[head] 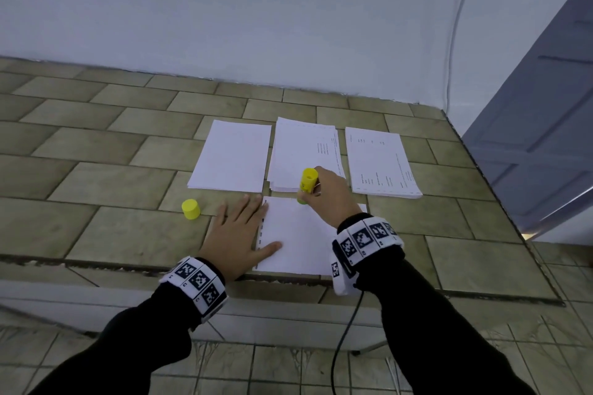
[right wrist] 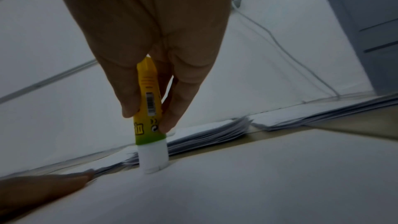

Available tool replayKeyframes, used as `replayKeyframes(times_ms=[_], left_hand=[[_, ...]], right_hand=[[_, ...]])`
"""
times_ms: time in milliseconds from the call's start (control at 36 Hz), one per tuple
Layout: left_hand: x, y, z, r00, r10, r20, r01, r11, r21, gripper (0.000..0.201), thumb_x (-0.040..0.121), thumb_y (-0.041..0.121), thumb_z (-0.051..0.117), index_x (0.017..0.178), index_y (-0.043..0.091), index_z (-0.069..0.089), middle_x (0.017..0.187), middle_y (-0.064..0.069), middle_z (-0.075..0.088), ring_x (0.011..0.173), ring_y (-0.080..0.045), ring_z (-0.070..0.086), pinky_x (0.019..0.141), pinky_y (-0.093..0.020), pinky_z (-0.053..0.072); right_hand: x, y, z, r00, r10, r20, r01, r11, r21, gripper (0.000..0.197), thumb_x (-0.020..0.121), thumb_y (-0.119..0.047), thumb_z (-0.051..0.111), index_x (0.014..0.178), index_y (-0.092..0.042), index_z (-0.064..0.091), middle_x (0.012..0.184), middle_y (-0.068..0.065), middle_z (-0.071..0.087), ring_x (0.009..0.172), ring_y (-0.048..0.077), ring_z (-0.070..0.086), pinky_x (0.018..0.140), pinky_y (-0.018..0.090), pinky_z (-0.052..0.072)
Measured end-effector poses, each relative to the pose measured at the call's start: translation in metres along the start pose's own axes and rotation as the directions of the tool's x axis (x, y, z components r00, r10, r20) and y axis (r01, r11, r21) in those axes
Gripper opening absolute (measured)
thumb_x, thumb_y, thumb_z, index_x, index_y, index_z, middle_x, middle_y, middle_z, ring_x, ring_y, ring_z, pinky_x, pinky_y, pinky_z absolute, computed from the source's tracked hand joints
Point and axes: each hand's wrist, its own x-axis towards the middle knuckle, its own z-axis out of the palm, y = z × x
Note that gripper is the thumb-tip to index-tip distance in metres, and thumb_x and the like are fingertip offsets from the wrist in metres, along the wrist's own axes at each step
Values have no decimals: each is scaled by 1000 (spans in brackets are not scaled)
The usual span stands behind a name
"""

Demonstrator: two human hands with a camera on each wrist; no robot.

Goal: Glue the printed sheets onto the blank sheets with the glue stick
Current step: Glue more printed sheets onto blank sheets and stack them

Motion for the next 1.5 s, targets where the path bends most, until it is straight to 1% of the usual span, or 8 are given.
replayKeyframes(times_ms=[250, 444, 583, 778, 944, 1083, 1389, 1500], left_hand=[[0, -1, 2, 1000, 7, 5, -7, 1000, 7, 115, 67, 88, -17, 157, 22, 8, 164, 4, 1, 151, -16, -2, 120, -48, -1], [-1, 1, 1, 1000, 4, 16, -4, 1000, 10, 119, 62, 89, -21, 157, 21, 6, 164, 4, -1, 151, -15, -5, 120, -47, -4], [-2, 2, -2, 1000, -3, 21, 2, 1000, 9, 125, 58, 94, -17, 157, 21, 5, 164, 4, -3, 151, -16, -7, 121, -48, -4], [-2, 2, -1, 1000, 0, 27, -1, 1000, 20, 126, 57, 97, -11, 157, 22, 3, 164, 5, -8, 151, -15, -9, 121, -48, -6], [3, -1, 1, 1000, 18, 0, -18, 1000, -6, 122, 64, 97, -1, 157, 19, 8, 164, 4, -2, 151, -16, -5, 121, -50, -3], [2, -2, 2, 1000, 14, 9, -14, 1000, 3, 121, 64, 96, 1, 157, 20, 10, 165, 4, 0, 151, -15, -6, 121, -50, -3], [-1, 1, -1, 1000, 8, 6, -8, 1000, -4, 128, 56, 97, -12, 157, 21, 8, 164, 4, -3, 151, -16, -6, 121, -49, -3], [-1, 1, -1, 1000, 15, -4, -15, 1000, -18, 127, 58, 98, -9, 157, 20, 11, 164, 3, 1, 151, -17, -3, 121, -50, -1]], right_hand=[[-30, 48, -53, 978, 145, -148, -146, 989, 1, 7, 84, -7, 61, 81, -1, 57, 87, 14, 68, 83, 30, 62, 73, 33, 47], [-35, 75, -63, 960, 192, -204, -206, 977, -47, 18, 86, -16, 67, 96, -4, 58, 94, 11, 64, 88, 26, 59, 73, 28, 42], [-37, 51, -49, 974, 115, -194, -111, 993, 36, 13, 82, -14, 69, 86, -6, 59, 87, 9, 67, 83, 25, 64, 74, 35, 52], [-42, -1, -7, 993, -114, 15, 110, 981, 160, 16, 79, -15, 72, 79, -5, 59, 84, 11, 62, 81, 27, 61, 77, 47, 52], [-36, -27, 18, 983, -167, 76, 155, 977, 145, 14, 82, -15, 69, 81, -11, 55, 89, 9, 57, 83, 22, 60, 79, 43, 54], [-33, -31, 22, 979, -169, 110, 160, 983, 86, 19, 82, -14, 69, 79, -16, 51, 86, 4, 53, 81, 19, 56, 79, 36, 52], [-50, 21, -19, 995, -100, 10, 99, 991, 95, 23, 86, -15, 61, 73, 1, 52, 74, 21, 59, 72, 37, 58, 67, 52, 51], [-61, 46, -44, 997, -36, -66, 40, 997, 61, 18, 85, -16, 67, 74, -3, 60, 76, 13, 66, 74, 28, 63, 71, 43, 54]])
